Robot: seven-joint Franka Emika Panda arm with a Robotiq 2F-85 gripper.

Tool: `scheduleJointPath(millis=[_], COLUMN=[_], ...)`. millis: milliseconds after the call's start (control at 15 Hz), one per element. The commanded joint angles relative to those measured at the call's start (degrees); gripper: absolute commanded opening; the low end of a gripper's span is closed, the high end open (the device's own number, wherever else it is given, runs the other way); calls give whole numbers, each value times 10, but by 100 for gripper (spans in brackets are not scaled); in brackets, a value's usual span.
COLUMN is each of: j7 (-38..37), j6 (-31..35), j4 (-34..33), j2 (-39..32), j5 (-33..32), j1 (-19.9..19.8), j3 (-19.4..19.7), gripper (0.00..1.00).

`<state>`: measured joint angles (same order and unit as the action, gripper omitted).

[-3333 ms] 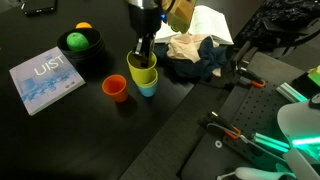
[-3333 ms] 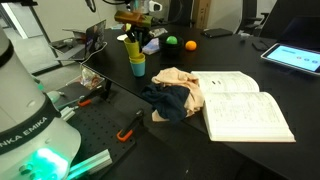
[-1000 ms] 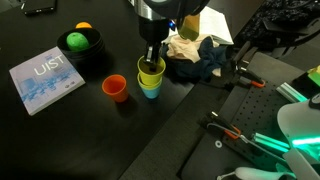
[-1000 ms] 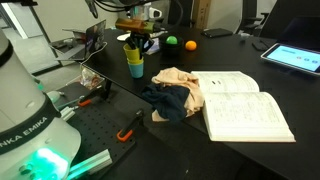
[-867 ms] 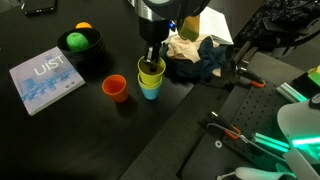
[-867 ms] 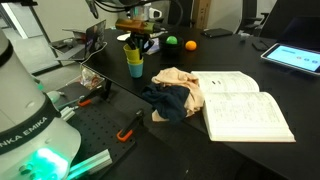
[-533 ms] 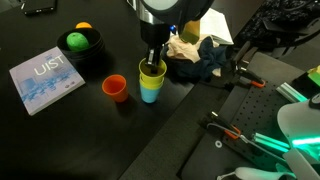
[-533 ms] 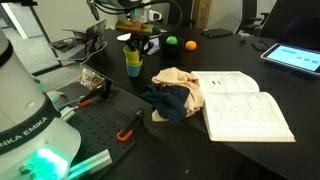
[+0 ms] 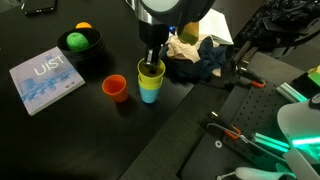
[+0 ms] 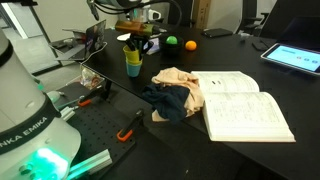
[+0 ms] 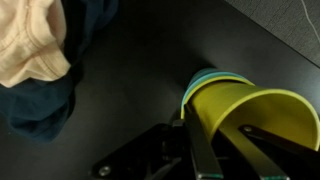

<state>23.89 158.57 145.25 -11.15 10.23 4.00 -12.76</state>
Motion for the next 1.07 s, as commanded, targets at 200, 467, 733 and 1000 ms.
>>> scheduleJointPath(millis=[200, 467, 733, 1000], j7=[-9, -16, -21, -29], j6=[21, 18, 17, 22], j4=[11, 21, 26, 28], j2=[13, 19, 28, 37], j5=[-15, -12, -9, -29], j1=[5, 12, 19, 29], j3=[-13, -22, -29, -24], gripper=[1, 1, 1, 1])
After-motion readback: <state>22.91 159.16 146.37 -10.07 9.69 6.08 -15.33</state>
